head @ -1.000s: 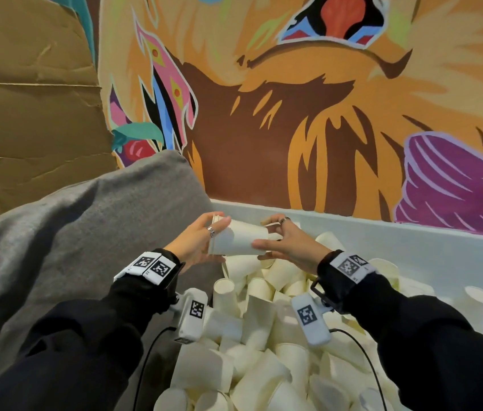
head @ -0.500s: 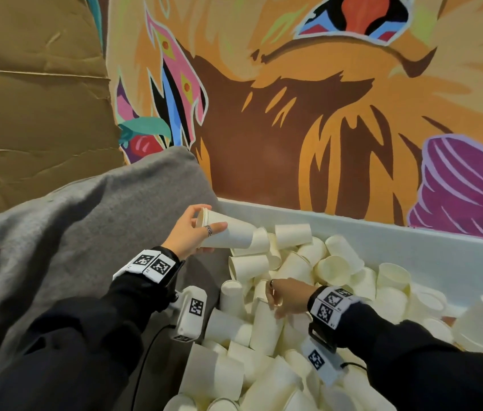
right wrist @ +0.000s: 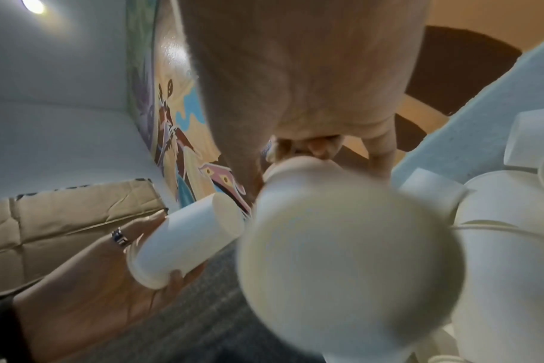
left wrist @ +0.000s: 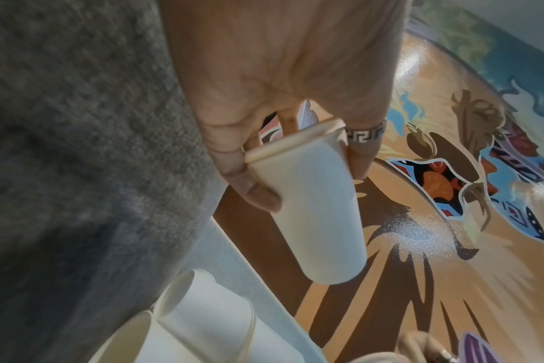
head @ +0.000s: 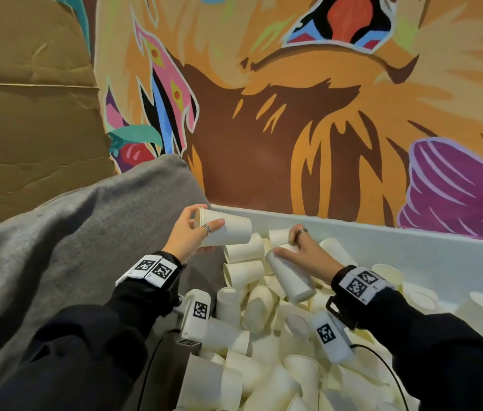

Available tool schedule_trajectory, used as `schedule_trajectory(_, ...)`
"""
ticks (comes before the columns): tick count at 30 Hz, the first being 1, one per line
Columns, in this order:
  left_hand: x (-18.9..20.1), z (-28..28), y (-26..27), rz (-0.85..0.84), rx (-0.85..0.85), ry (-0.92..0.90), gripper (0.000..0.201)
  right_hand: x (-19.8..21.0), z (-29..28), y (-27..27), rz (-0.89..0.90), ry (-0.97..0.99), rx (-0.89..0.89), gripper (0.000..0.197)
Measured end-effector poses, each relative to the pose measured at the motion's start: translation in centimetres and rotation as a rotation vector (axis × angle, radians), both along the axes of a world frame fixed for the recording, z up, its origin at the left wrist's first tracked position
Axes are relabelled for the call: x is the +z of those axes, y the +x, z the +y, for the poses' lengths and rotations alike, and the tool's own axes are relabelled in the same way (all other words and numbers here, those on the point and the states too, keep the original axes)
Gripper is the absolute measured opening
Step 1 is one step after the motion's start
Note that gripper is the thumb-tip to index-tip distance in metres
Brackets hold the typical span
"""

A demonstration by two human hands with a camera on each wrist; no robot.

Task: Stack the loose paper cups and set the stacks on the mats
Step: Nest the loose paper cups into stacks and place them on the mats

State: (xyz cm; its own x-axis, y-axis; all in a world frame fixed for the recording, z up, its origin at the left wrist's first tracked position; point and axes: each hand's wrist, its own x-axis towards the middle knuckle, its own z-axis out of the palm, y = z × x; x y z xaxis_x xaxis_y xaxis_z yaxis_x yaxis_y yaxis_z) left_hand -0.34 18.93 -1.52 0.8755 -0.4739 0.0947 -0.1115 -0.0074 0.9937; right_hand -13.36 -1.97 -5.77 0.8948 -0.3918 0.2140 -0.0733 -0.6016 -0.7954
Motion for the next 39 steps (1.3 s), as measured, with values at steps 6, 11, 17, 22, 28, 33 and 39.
schedule_trajectory(6,0.3,-2.2,-1.4,0.033,-0.082,-0.01,0.042,0.7,0.4,-1.0,-0.085,-0.129,-0.068,0.058)
schedule_trajectory(11,0.7,-4.1,-3.3,0.049,-0.15,0.018,0.041,2.2,-0.2,-2.1,-0.048,-0.296,-0.01,0.071)
schedule_trajectory(17,1.2,-6.4,-6.2,0.094,-0.234,0.055,0.045,3.9,-0.6,-2.9,-0.136,-0.417,0.084,0.069)
schedule_trajectory(22,0.9,-8.4,-8.2,0.13,-0.314,0.049,0.054,3.8,-0.4,-3.5,-0.233,-0.44,0.194,0.077)
schedule_trajectory(28,0.5,-8.3,-8.1,0.115,-0.153,-0.021,0.051,2.7,-3.9,-5.5,-0.157,-0.319,0.022,0.076)
schedule_trajectory(33,-0.2,-8.1,-8.1,0.147,-0.148,-0.023,0.047,2.8,-3.8,-5.1,-0.129,-0.14,0.095,0.057)
schedule_trajectory(39,-0.8,-6.5,-5.6,0.117,-0.065,0.002,0.048,2.3,-4.5,-2.2,-0.178,0.163,0.078,0.027)
